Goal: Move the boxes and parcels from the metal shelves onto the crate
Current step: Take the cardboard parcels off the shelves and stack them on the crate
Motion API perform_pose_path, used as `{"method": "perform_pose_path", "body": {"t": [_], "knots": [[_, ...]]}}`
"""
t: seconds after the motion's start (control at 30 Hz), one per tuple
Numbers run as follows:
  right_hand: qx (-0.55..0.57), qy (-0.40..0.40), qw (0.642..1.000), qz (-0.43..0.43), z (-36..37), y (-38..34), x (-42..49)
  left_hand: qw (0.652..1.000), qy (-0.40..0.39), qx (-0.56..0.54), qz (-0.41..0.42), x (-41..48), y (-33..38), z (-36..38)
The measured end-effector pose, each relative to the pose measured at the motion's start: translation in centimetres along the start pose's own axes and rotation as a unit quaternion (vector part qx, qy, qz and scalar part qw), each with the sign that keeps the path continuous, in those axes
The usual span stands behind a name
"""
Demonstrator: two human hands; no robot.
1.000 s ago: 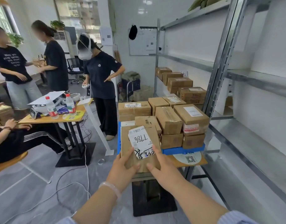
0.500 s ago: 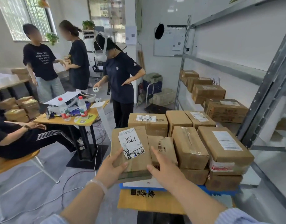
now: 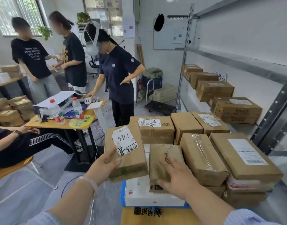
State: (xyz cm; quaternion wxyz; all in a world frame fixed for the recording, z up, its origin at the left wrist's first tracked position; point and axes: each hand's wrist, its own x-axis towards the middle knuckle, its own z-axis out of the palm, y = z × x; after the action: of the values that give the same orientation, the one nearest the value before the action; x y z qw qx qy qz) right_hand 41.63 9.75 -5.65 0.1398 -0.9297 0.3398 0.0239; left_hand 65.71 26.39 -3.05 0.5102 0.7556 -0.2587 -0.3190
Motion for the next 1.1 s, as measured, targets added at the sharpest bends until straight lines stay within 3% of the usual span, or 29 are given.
{"method": "perform_pose_path", "body": {"t": [0.13,0.5,1.1], "knots": [[-0.063,0.005,0.998,-0.005,1.4,0.4,1.8,0.999,-0.024,0.026,-0.023,2.2,-1.1,-0.7],[-0.07,0.032,0.997,-0.015,1.6,0.6,5.7,0.992,-0.078,0.093,0.024,7.1,-2.6,0.5],[-0.063,0.066,0.996,0.01,1.5,1.3,7.9,0.986,-0.099,0.135,0.023,9.9,-3.4,2.3]]}}
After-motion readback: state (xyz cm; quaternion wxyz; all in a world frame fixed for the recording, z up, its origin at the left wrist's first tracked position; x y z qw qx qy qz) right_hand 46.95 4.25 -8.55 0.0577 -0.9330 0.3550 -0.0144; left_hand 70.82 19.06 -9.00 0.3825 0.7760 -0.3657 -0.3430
